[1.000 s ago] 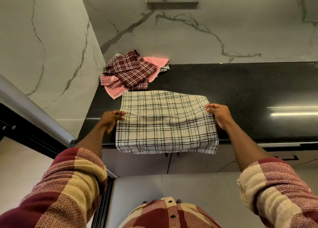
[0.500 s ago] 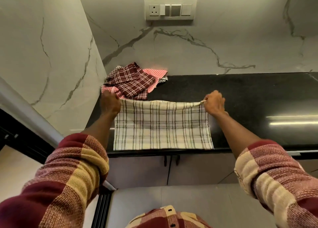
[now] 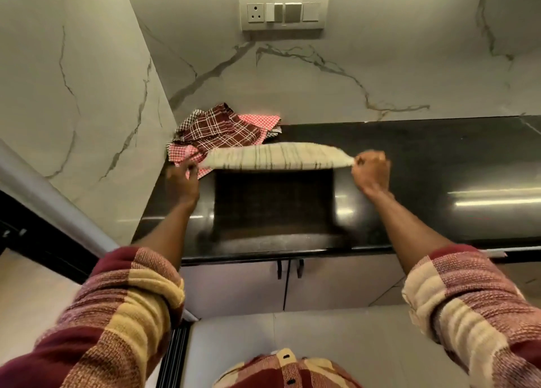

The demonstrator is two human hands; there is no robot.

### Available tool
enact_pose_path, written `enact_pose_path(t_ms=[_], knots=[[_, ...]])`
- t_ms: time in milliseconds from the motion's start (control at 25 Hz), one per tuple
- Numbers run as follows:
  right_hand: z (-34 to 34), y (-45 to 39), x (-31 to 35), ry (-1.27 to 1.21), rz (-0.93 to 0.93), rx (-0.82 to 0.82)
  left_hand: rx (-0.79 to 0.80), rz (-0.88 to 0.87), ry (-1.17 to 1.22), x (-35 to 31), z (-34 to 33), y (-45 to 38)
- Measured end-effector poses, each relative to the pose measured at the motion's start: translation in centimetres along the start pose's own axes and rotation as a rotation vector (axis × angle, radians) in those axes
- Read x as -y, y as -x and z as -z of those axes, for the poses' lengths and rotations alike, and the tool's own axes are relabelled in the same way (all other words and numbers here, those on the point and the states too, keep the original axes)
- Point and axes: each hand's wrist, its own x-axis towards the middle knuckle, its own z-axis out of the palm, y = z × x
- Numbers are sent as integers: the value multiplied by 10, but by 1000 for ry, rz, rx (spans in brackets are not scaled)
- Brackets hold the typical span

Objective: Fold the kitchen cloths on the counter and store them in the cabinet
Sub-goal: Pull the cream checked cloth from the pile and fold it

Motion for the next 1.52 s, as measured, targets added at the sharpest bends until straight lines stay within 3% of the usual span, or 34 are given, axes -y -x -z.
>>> enact_pose_path(t_ms=[120,200,400,520,800,1040,1120,1200,1240,1360,1520], knots=[[-23,49,-41,-116,-270,368,179,319,90,57,-4,58],[-29,64,-54,-227,-376,434,207,375,62,72,-2,80],[-26,51,-41,-562,-465,297,48,278,85,40,-5,53],[-27,30,-32,-589,-442,206,24,210,76,16,-15,18],[-54,-8,-20,-566,-459,256,283,68,-86,14,-53,-40],[-98,-13,-14,-86,-287,434,525,64,-489,24,-95,-47],[-112,-1,-8,157,-239,404,488,97,-527,20,-106,-25],[-126,12,12,157,-34,359,370,61,-392,4,-117,10],[-132,18,25,125,114,404,384,-17,-387,-7,-124,29],[-144,34,49,210,403,618,583,-169,-499,-21,-145,71],[-134,65,61,276,189,462,615,-115,-556,-7,-146,76]])
